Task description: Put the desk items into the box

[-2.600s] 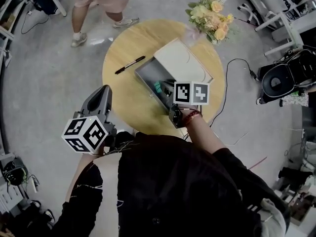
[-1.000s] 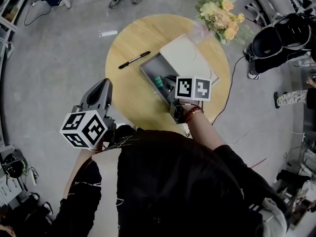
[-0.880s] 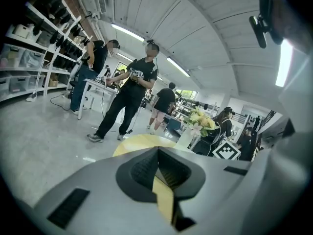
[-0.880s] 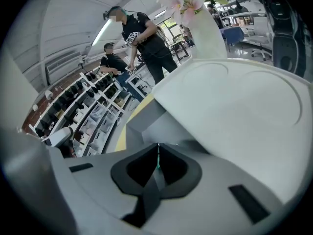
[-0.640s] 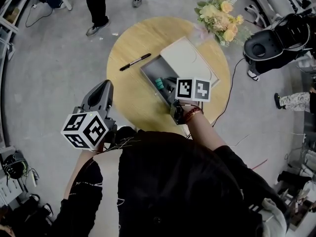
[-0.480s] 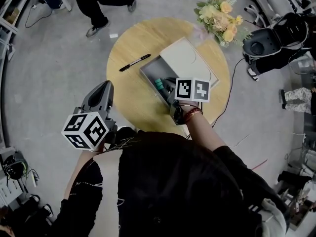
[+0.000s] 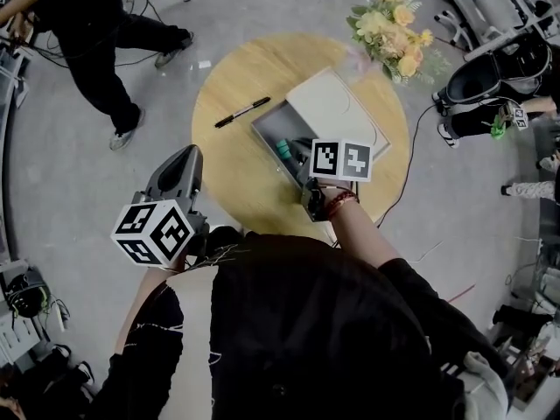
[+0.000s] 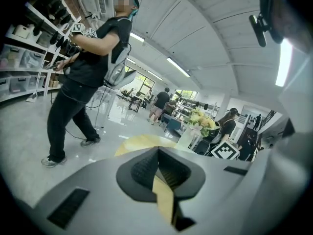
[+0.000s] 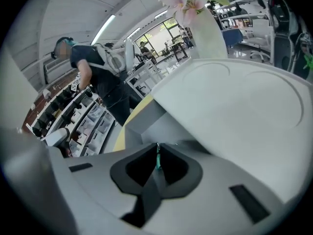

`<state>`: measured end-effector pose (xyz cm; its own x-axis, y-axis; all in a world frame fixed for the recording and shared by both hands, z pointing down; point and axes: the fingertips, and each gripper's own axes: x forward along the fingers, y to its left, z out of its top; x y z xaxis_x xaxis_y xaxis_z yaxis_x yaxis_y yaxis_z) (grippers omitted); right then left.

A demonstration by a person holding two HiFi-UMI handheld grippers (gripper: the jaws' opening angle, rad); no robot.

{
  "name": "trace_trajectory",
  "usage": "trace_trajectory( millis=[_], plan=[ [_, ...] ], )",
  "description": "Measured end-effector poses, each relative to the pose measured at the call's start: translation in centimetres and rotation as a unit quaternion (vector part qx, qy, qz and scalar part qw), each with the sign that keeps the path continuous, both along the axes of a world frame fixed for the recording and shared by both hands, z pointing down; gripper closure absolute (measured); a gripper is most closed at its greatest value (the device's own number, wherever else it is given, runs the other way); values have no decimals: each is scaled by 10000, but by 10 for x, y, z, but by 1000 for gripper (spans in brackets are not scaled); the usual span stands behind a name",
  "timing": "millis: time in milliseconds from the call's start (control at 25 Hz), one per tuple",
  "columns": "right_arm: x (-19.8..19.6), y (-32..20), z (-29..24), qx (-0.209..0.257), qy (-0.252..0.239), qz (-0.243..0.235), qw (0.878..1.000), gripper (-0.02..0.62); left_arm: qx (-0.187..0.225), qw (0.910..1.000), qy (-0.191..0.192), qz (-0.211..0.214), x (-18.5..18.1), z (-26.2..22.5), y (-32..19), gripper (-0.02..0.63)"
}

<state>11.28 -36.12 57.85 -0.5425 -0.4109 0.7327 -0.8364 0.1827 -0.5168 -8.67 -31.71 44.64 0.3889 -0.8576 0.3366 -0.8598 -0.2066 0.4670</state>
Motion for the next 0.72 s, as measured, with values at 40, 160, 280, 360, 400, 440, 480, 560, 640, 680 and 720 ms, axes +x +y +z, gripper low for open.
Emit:
trace_trajectory(
  millis=[40,160,280,360,400,440,480,560,640,680,720],
  plan=[
    [0,-1,-1,25,14,20,10000,563,4,10000,2,-9,-1,0,0,597],
    [0,-2,-1,58,15,52,10000,558,27,10000,7,-31,-4,-2,0,597],
    [1,-3,-1,56,31,73,10000,555,30,10000,18,-25,-3,0,0,597],
    [2,-2,0,47,45,95,9999,555,32,10000,22,-26,-3,0,2,597],
    [2,-2,0,44,56,115,9999,554,34,10000,23,-31,-3,0,3,597],
    [3,-2,-1,46,72,146,9999,554,38,10000,22,-38,-3,-1,4,597],
    [4,-2,-1,57,95,188,9998,549,43,10000,19,-45,-4,-1,5,597],
    [7,-4,-4,113,152,289,9994,541,59,10000,5,-59,-6,-3,5,597],
    [9,-7,-8,192,189,415,9988,538,86,9999,-15,-59,-9,-6,6,597],
    [11,-8,-11,230,203,480,9984,537,97,9999,-23,-54,-9,-7,6,597],
    [12,-9,-13,264,220,540,9980,537,101,9999,-26,-49,-9,-8,7,597]
  ],
)
